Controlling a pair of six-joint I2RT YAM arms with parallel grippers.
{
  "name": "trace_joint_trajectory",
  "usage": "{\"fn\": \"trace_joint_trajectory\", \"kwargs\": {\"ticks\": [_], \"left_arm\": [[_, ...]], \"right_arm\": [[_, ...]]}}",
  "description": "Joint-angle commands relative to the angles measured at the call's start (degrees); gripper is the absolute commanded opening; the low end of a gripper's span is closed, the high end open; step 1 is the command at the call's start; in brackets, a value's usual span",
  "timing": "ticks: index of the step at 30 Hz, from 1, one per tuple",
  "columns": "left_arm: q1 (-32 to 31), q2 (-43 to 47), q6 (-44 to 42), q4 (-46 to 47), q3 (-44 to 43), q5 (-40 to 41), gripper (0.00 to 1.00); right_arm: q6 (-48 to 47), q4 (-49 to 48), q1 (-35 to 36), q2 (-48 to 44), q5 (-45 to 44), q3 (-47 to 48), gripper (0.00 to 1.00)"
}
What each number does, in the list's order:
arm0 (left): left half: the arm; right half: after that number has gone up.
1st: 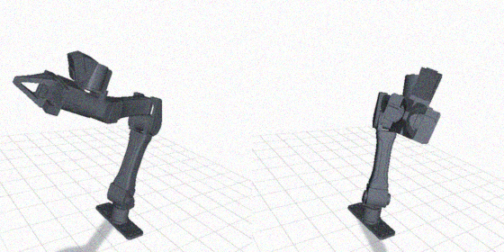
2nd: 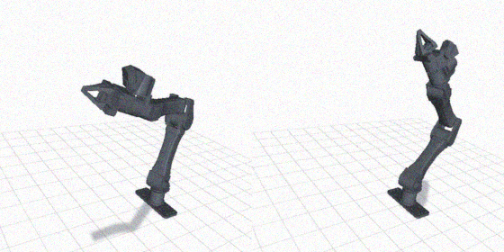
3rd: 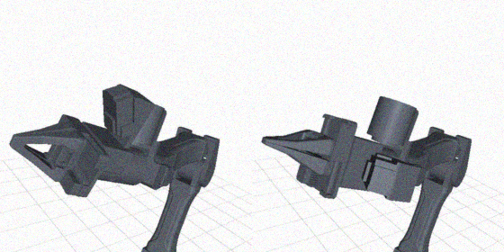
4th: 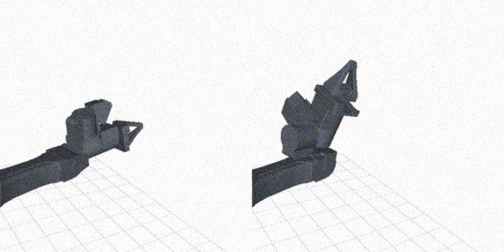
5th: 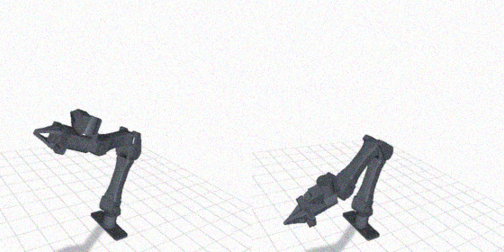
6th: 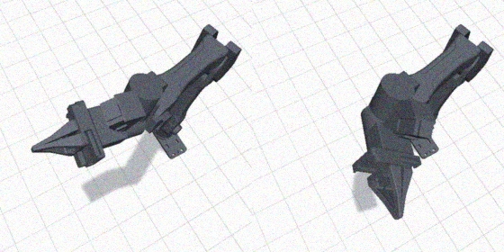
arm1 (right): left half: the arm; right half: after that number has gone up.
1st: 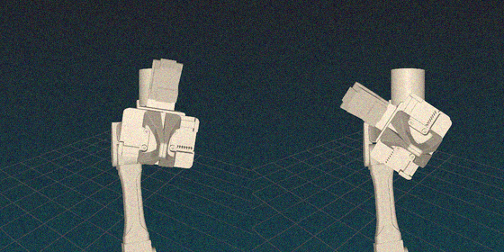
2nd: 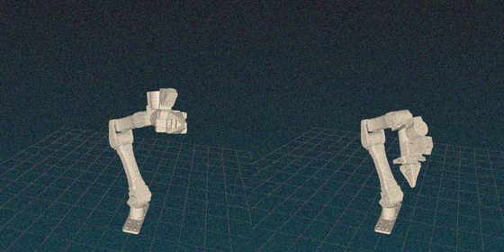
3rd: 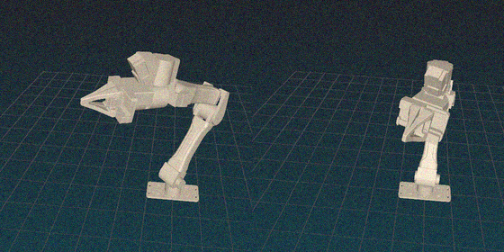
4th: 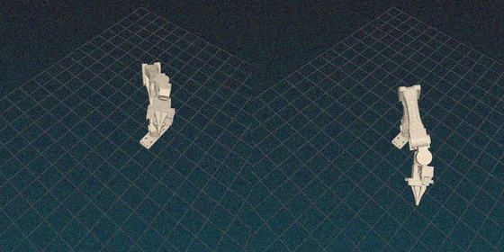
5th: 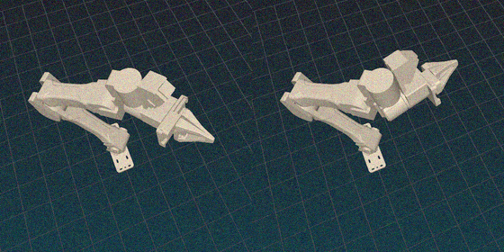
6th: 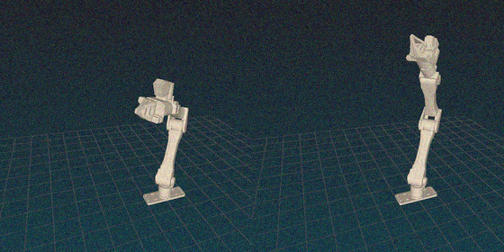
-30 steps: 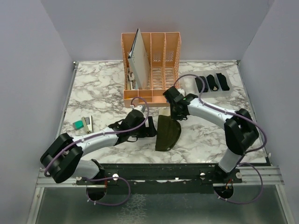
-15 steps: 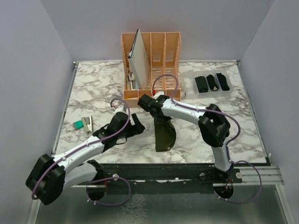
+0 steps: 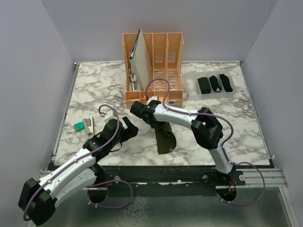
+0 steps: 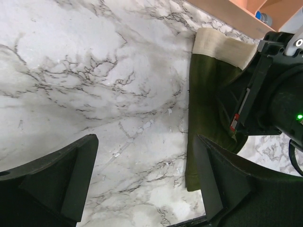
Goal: Roll the underwear
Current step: Fold the underwear at the center of the board.
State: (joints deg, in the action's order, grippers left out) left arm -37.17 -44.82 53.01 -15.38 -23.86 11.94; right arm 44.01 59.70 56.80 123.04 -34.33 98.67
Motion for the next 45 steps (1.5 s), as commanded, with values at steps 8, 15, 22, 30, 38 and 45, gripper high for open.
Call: {"fn": "trace_joint_trajectory", "kwargs": {"ticks": [8, 15, 22, 30, 38, 45], "left_arm": [[0.4, 7.8, 0.4, -8.2, -0.8, 6.4, 0.88], [0.4, 7.8, -0.5, -8.9, -1.7, 6.4, 0.89], [0.3, 7.4, -0.3, -9.0, -1.7, 5.8, 0.89], [0.3, 9.5, -0.3, -9.4, -2.2, 6.1, 0.89], [0.3, 10.7, 1.0, -9.6, -1.4, 5.0, 0.89], [0.3, 10.2, -1.1, -2.3, 1.0, -1.7, 0.87]], "right_arm": [[1.5, 1.4, 2.1, 4.6, -0.2, 4.6, 0.02], [1.2, -0.9, 2.4, 8.5, 1.6, 5.3, 0.07], [-0.1, -4.1, 2.6, 7.0, 4.0, 3.0, 0.12], [-3.0, -16.0, 2.0, -1.5, 12.4, -3.9, 0.28], [-4.9, -26.3, -0.7, -12.2, 21.3, -12.4, 0.4], [-4.3, -31.5, -4.7, -22.0, 22.3, -21.6, 0.36]]}}
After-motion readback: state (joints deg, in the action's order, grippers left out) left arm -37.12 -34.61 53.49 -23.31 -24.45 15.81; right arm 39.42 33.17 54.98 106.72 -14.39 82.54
